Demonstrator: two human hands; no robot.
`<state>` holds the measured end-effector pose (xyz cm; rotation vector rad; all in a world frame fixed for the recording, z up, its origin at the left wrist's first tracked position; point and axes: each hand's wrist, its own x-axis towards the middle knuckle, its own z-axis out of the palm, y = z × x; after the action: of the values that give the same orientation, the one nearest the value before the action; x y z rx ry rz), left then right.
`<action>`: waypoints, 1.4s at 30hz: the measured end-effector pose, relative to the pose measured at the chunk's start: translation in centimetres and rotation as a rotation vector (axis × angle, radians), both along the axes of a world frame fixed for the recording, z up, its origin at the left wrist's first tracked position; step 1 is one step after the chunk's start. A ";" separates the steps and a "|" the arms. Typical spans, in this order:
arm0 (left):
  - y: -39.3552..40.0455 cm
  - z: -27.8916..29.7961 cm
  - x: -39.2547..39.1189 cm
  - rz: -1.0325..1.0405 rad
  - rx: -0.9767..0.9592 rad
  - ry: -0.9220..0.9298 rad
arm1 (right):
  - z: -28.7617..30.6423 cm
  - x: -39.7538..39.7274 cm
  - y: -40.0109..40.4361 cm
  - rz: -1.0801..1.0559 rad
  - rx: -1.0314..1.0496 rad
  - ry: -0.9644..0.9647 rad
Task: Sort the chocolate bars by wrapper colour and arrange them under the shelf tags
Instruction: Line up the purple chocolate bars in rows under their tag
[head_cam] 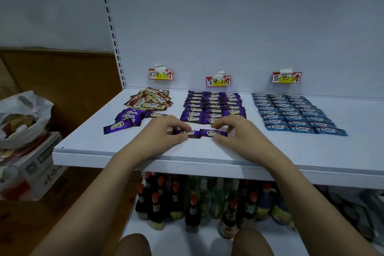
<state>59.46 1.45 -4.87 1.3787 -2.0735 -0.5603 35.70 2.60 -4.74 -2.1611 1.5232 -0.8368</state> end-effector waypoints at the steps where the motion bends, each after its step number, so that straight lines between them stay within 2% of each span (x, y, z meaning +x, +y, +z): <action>1: 0.0 0.0 -0.1 -0.002 -0.008 -0.013 | -0.1 0.1 0.1 0.000 -0.005 0.005; 6: -0.4 0.1 -0.7 0.016 -0.100 -0.087 | 0.2 0.5 0.0 -0.007 -0.051 -0.007; 12: -1.5 -0.2 -1.3 0.053 -0.186 -0.097 | 0.4 0.1 -1.4 -0.043 -0.149 0.085; 24: -2.2 -0.4 -1.8 0.056 -0.244 -0.193 | 0.3 -0.4 -2.1 -0.043 -0.161 0.173; 31: -1.5 -0.3 -1.1 0.305 -0.445 -0.442 | 0.7 3.3 -1.9 -0.029 -0.247 0.132; 35: -1.2 -0.4 1.5 0.433 -0.474 -0.430 | 1.2 7.5 -2.8 0.026 -0.297 0.225; 42: -0.8 -0.5 8.0 0.642 -0.421 -0.432 | 1.9 14.2 -5.2 0.103 -0.374 0.278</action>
<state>67.48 0.69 -5.39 1.8694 -1.7408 0.4487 49.90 -2.57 -2.87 -2.6995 1.4543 -0.8718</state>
